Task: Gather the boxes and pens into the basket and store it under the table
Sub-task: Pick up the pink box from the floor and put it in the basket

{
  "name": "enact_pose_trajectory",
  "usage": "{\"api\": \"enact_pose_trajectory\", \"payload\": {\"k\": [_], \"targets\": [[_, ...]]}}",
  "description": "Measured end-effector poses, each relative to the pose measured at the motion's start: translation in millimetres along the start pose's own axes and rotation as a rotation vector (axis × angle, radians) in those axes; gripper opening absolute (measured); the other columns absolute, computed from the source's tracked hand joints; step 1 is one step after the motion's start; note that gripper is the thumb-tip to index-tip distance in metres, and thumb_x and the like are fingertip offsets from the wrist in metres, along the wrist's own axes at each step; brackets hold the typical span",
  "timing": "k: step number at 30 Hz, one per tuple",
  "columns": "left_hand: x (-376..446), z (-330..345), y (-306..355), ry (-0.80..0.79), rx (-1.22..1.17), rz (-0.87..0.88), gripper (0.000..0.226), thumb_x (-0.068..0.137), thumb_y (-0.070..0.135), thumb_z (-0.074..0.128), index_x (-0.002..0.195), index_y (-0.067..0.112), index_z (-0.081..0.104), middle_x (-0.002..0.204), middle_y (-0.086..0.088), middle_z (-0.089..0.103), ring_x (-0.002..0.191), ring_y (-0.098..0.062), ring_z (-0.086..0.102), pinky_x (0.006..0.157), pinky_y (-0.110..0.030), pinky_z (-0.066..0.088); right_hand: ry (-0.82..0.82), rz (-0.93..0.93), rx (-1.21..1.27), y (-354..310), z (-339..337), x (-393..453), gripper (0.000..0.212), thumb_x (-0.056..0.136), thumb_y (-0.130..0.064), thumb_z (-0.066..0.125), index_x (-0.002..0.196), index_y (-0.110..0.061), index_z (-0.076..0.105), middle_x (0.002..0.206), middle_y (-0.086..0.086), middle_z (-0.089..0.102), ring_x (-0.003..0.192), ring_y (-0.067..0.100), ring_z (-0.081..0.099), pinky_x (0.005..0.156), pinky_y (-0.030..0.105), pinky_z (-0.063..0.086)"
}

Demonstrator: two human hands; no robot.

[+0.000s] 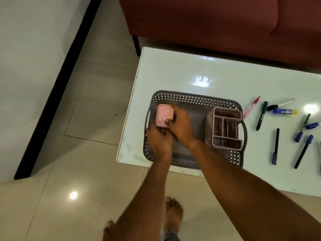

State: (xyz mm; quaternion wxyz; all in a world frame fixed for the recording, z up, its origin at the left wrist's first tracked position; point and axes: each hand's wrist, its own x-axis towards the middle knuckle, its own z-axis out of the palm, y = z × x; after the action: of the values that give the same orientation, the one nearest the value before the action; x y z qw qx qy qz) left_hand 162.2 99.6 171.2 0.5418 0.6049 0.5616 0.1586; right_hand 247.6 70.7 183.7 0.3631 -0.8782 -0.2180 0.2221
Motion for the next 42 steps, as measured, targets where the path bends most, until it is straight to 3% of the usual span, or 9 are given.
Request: {"api": "enact_pose_trajectory", "payload": {"k": [8, 12, 16, 20, 24, 27, 30, 35, 42], "targets": [[7.5, 9.6, -4.5, -0.03, -0.057, 0.003, 0.061, 0.075, 0.03, 0.061, 0.136, 0.025, 0.054, 0.123, -0.003, 0.064, 0.112, -0.017, 0.066, 0.093, -0.043, 0.059, -0.015, 0.012, 0.045, -0.5, -1.8, 11.7, 0.074, 0.078, 0.0, 0.076, 0.146, -0.005, 0.047, 0.138, 0.017, 0.06, 0.128, 0.03, 0.056, 0.109, 0.033, 0.043], [-1.1, 4.0, 9.5, -0.047, -0.14, -0.033, 0.062, 0.085, 0.026, 0.067, 0.144, 0.024, 0.047, 0.134, -0.003, 0.062, 0.119, -0.014, 0.065, 0.098, -0.042, 0.058, -0.031, 0.021, 0.084, -3.0, -5.8, 11.4, 0.074, 0.078, 0.003, 0.075, 0.145, -0.007, 0.047, 0.134, 0.012, 0.063, 0.123, 0.025, 0.06, 0.099, 0.021, 0.042], [-15.3, -6.8, 23.8, -0.087, -0.138, -0.053, 0.054, 0.086, 0.033, 0.068, 0.138, 0.031, 0.054, 0.129, 0.008, 0.067, 0.119, -0.01, 0.065, 0.101, -0.045, 0.055, -0.042, 0.018, 0.14, -2.4, -10.2, 4.6, 0.074, 0.077, 0.005, 0.072, 0.144, -0.015, 0.048, 0.131, 0.004, 0.066, 0.121, 0.016, 0.063, 0.104, 0.035, 0.052], [-33.9, -29.6, 42.0, -0.1, -0.172, -0.136, 0.049, 0.087, 0.011, 0.067, 0.13, 0.032, 0.061, 0.124, 0.014, 0.07, 0.117, -0.008, 0.065, 0.105, -0.043, 0.051, 0.11, 0.01, 0.145, -16.3, -21.0, -14.1, 0.058, 0.082, 0.008, 0.066, 0.135, -0.011, 0.055, 0.124, 0.002, 0.066, 0.117, 0.017, 0.061, 0.094, 0.019, 0.047], [-35.4, -56.8, 48.5, -0.047, -0.249, -0.154, 0.039, 0.09, 0.0, 0.064, 0.119, 0.027, 0.067, 0.116, 0.009, 0.072, 0.108, -0.008, 0.067, 0.1, -0.038, 0.056, 0.22, -0.027, 0.078, -27.8, -16.7, -41.3, 0.055, 0.091, -0.003, 0.066, 0.142, -0.013, 0.05, 0.136, 0.0, 0.059, 0.126, 0.019, 0.055, 0.105, 0.034, 0.047], [-21.5, -81.4, 52.0, -0.013, -0.251, -0.071, 0.034, 0.093, 0.004, 0.067, 0.117, 0.028, 0.067, 0.115, 0.014, 0.071, 0.106, -0.004, 0.067, 0.093, -0.033, 0.059, 0.264, -0.111, -0.047, -38.7, -3.4, -50.6, 0.049, 0.097, -0.022, 0.06, 0.143, -0.011, 0.049, 0.14, 0.003, 0.056, 0.131, 0.015, 0.047, 0.109, 0.032, 0.041], [8.6, -109.3, 57.2, -0.001, -0.186, 0.051, 0.04, 0.093, 0.002, 0.063, 0.126, 0.024, 0.062, 0.125, 0.016, 0.064, 0.114, -0.002, 0.062, 0.099, -0.03, 0.055, 0.246, -0.124, -0.176, -61.6, 11.2, -44.5, 0.056, 0.098, -0.039, 0.045, 0.145, -0.008, 0.048, 0.147, 0.008, 0.052, 0.137, 0.024, 0.044, 0.115, 0.028, 0.031], [71.2, -161.1, 69.3, -0.079, -0.059, 0.129, 0.049, 0.096, 0.017, 0.063, 0.139, 0.033, 0.047, 0.135, 0.022, 0.051, 0.125, 0.002, 0.051, 0.109, -0.031, 0.045, 0.24, -0.089, -0.272, -118.4, 41.4, -16.3, 0.056, 0.099, -0.028, 0.058, 0.149, -0.008, 0.043, 0.153, 0.011, 0.046, 0.142, 0.03, 0.04, 0.117, 0.047, 0.037], [149.2, -230.9, 91.1, -0.232, 0.191, 0.137, 0.068, 0.1, 0.039, 0.055, 0.158, 0.029, 0.02, 0.163, 0.01, 0.024, 0.148, -0.013, 0.03, 0.12, -0.032, 0.03, 0.193, -0.057, -0.381, -178.4, 90.4, 15.2, 0.065, 0.093, -0.024, 0.067, 0.151, -0.016, 0.039, 0.155, 0.012, 0.042, 0.143, 0.035, 0.037, 0.113, 0.056, 0.038]]}}
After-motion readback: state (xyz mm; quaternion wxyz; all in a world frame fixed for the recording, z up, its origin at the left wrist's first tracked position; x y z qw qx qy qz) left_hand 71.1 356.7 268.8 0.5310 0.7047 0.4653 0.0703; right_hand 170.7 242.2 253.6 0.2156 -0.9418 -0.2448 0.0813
